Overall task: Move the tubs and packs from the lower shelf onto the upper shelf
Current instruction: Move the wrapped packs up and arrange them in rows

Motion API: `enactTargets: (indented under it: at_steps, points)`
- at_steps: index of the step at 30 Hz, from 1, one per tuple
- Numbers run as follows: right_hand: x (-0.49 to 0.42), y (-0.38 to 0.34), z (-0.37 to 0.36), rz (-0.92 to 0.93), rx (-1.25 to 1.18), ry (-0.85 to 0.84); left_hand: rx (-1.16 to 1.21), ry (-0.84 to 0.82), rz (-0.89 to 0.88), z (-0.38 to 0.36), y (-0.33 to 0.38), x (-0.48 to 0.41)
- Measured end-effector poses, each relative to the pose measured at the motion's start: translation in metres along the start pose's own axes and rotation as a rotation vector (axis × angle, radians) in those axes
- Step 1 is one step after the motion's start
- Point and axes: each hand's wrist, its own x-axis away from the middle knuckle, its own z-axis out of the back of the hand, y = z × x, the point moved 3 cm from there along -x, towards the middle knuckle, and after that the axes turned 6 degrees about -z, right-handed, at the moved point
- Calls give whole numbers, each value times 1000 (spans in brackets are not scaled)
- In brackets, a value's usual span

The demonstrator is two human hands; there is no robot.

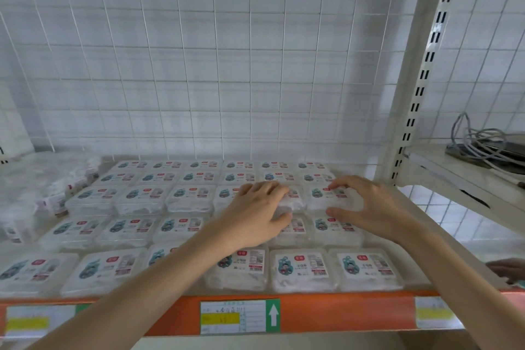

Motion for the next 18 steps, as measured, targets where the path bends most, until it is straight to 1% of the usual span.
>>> enactTargets:
  at_steps: [3,5,9,14,18]
  points:
    - [3,-4,2,52,96,26,2,-11,13,0,2,1]
    - [2,-3,-1,66,59,40,7,-14,19,0,2,1]
    - [0,4,-9,67,-29,6,7,-23,29,0,4,2]
    - [1,3,-11,75,-37,-10,9,-33,50,1,6,2]
    - [4,-1,-10,90,-31,-23,0,-35,134,1,4,3]
